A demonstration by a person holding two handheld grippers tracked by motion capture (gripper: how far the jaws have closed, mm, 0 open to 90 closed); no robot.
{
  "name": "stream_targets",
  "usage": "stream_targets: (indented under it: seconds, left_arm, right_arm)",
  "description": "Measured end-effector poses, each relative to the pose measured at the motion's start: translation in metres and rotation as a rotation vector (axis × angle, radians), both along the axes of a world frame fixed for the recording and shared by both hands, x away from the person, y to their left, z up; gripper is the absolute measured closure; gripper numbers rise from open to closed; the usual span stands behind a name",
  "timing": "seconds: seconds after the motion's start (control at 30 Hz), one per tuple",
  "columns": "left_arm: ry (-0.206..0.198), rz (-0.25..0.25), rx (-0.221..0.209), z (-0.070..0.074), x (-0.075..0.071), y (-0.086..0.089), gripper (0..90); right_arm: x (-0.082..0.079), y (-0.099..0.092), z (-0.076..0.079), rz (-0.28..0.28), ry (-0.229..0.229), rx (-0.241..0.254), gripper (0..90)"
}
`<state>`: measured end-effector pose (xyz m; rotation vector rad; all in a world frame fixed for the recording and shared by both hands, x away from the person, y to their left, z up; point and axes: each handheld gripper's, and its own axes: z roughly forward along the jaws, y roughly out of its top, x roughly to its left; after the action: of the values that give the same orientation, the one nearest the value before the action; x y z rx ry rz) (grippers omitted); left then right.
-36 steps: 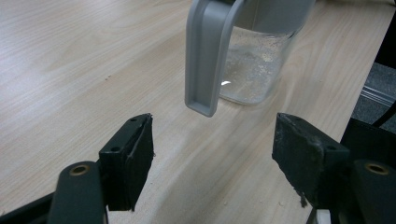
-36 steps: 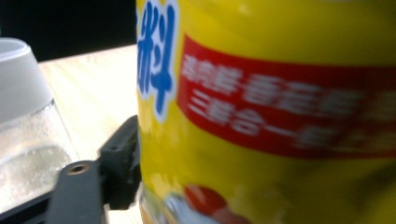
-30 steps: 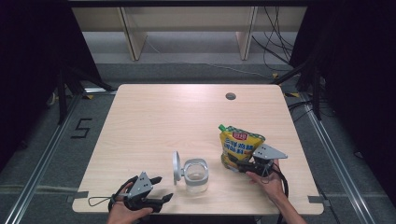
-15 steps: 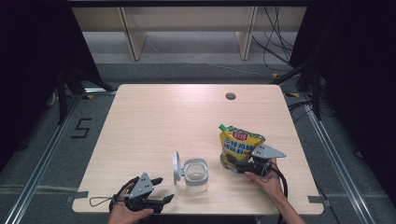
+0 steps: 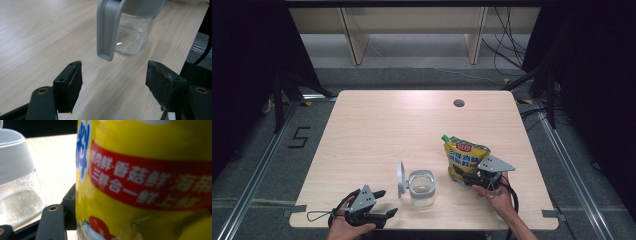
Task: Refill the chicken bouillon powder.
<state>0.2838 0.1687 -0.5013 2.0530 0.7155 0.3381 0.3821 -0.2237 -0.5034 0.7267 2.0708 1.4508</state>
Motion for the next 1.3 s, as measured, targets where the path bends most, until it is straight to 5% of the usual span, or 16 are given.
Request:
stream_targets:
  seconds: [0.1,0.17,0.23,0.3,0.57,0.7,0.83,0.87,1.17,1.2,1.3]
  left_arm:
    - [0.015,0.025,-0.009,0.000,-0.001,0.000,29.4]
    - [0.026,0.021,-0.026,-0.001,-0.001,0.000,29.4]
    - [0.005,0.000,0.010,0.000,0.001,0.002,29.4]
    - [0.025,0.020,-0.008,-0.001,0.000,0.001,29.4]
    - [-0.002,0.012,-0.001,0.000,0.001,0.003,29.3]
    - [0.006,0.036,-0.009,-0.001,-0.001,0.001,29.1]
    - [0.010,0.041,-0.024,0.000,-0.001,0.000,28.5]
    - [0.002,0.033,0.014,0.000,0.000,0.002,28.1]
    - [0.009,0.039,-0.012,0.000,0.000,0.001,24.6]
    - [0.009,0.039,-0.011,0.000,0.000,0.001,24.6]
    - [0.005,0.038,-0.008,0.000,0.000,0.001,24.6]
  right_arm:
    - [-0.006,0.001,0.006,-0.001,-0.035,-0.067,37.6]
    - [-0.011,-0.002,0.011,-0.004,-0.016,-0.049,37.7]
    - [-0.016,-0.006,0.018,-0.003,-0.070,-0.089,37.8]
    - [-0.022,-0.007,0.025,-0.017,-0.139,-0.162,37.8]
    - [-0.049,-0.001,0.044,-0.020,-0.233,-0.298,37.8]
    - [-0.059,0.002,0.047,-0.011,-0.258,-0.335,37.9]
    - [-0.068,0.004,0.049,-0.013,-0.297,-0.428,37.9]
    - [-0.070,0.004,0.049,-0.019,-0.315,-0.448,37.9]
    - [-0.081,0.021,0.048,0.017,-0.388,-0.597,37.9]
    - [-0.080,0.022,0.049,0.031,-0.429,-0.645,38.0]
    - [-0.085,0.028,0.047,0.012,-0.447,-0.703,38.0]
